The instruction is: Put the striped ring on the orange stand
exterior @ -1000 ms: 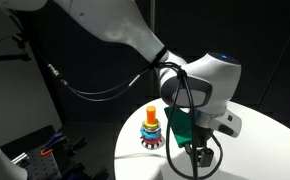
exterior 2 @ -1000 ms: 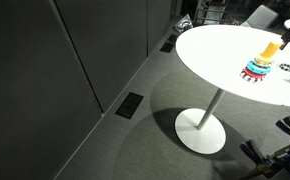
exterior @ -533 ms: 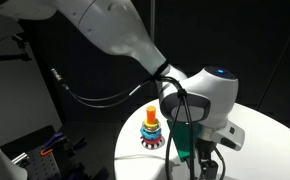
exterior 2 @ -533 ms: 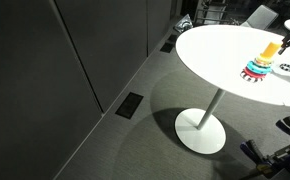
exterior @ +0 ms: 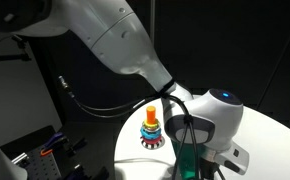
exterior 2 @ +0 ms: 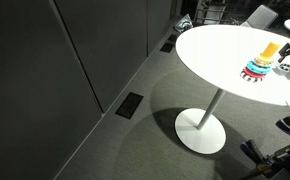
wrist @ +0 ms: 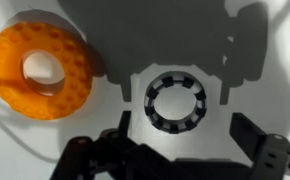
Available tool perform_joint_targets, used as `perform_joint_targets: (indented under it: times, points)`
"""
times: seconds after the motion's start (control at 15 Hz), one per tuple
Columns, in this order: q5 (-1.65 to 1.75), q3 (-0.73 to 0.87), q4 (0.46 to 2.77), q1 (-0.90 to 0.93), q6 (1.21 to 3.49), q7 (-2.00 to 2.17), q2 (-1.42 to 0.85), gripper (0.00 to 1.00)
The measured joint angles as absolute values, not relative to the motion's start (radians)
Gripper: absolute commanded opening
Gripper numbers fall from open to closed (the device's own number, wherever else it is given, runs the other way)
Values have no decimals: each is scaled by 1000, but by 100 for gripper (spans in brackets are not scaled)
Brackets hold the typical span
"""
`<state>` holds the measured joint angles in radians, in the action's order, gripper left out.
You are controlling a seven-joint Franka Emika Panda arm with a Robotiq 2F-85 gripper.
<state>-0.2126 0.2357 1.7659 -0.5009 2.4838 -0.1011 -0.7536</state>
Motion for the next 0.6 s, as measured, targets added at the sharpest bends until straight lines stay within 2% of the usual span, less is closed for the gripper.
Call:
perform_joint_targets:
  times: [0.6]
  points:
    - [-213,235,1701,-509,2484,-99,-820,100]
